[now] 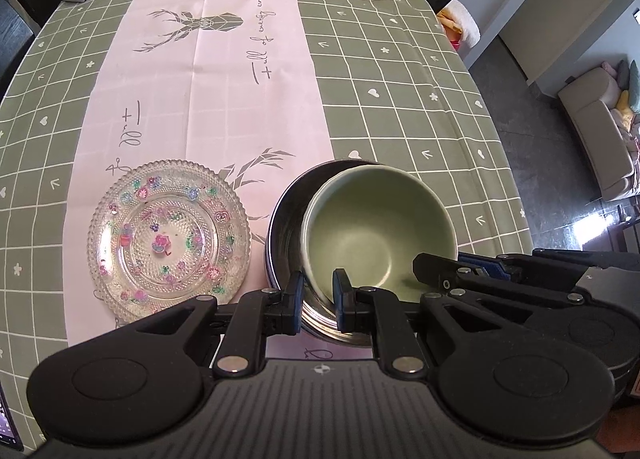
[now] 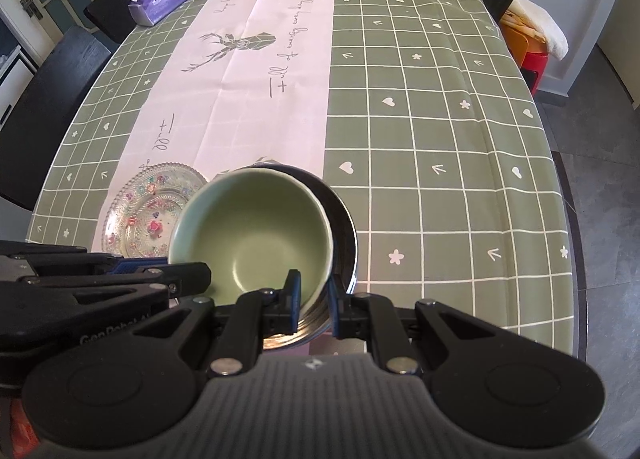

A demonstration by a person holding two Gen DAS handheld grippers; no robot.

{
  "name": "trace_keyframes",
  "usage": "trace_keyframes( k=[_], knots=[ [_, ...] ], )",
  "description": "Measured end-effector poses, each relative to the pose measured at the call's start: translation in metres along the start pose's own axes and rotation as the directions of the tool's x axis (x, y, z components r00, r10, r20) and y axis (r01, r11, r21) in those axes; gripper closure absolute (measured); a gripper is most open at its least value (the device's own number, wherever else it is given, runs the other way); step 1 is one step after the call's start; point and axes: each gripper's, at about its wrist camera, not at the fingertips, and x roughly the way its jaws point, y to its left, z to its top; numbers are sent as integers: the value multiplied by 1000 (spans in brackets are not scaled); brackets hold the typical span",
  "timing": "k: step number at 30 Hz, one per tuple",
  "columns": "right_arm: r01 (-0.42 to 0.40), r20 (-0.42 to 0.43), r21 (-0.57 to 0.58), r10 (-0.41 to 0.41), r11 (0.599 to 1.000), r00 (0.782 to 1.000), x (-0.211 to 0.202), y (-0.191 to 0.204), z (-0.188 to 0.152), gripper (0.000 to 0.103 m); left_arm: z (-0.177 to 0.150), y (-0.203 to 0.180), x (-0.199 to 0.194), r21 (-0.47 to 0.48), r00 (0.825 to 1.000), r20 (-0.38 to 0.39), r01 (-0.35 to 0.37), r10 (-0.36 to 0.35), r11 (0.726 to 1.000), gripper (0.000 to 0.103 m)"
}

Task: Organize plates and bowls
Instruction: 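Lower the pale green bowl into the blue bowl and open the left tool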

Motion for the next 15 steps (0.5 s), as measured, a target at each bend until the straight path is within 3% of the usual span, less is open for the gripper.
trace_keyframes(
  k=[15],
  knots=[
    [12, -12, -38, -12, 999, 1000, 9, 5, 2, 91, 3, 8, 6, -24, 1000, 4, 8, -8, 1000, 87]
  ],
)
